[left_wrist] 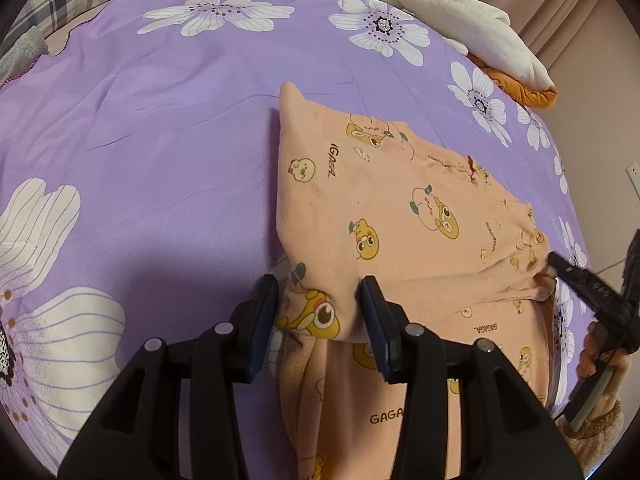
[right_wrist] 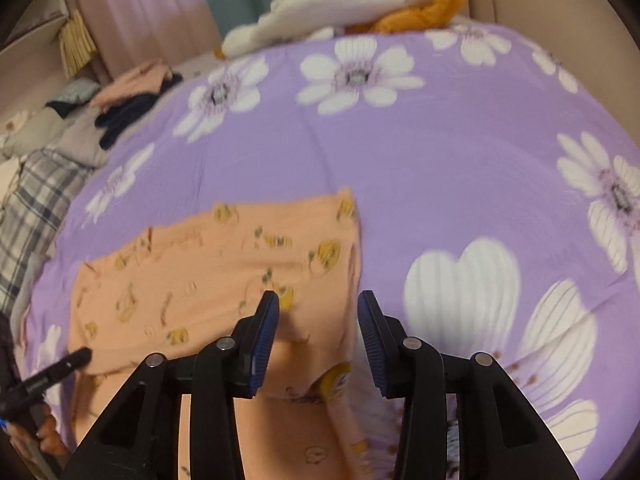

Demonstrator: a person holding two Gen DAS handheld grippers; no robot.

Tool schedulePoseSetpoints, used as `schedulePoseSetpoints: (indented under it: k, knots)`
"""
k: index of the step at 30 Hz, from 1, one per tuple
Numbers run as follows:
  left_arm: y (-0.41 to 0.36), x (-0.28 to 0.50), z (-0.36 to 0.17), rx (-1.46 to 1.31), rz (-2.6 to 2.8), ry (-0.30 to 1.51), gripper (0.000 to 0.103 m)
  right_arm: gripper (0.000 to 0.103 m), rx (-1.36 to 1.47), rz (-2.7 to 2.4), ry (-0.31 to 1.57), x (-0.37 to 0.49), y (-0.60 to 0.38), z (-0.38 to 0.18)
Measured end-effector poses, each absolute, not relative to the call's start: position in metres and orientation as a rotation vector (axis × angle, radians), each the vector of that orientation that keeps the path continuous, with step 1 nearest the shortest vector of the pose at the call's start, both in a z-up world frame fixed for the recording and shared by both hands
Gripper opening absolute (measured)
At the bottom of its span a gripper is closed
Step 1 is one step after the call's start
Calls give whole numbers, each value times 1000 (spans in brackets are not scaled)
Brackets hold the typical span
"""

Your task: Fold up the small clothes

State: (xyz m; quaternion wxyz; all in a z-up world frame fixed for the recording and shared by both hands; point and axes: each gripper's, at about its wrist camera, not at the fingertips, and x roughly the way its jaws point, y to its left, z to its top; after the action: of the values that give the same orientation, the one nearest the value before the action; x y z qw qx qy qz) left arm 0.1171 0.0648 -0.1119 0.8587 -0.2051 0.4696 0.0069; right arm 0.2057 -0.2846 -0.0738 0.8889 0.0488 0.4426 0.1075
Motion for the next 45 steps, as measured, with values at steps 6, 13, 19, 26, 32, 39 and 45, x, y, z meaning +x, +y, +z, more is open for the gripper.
schedulePoseSetpoints:
  k: [6,13,19,26,32,39,45]
  knots:
    - [64,115,-113,-415,19,985,44,12,94,214,927,197,-286,-85]
    - [64,115,-116,-410,19,984,44,5,78,137,959,195,-297,-92]
    - [61,115,-116,-405,29,983,45,5,144,144,953,192,-306,-97]
    - [59,115,-117,-391,32,976,46,5,160,130,934,188,-308,-101]
    - [55,116,-118,-373,24,969,52,5,174,135,918,186,-313,-103]
    - [57,119,-120,-387,12,966,53,5,187,130,908,185,-313,-104]
    - [55,119,-120,-385,7,961,55,4,169,115,904,186,-309,-104]
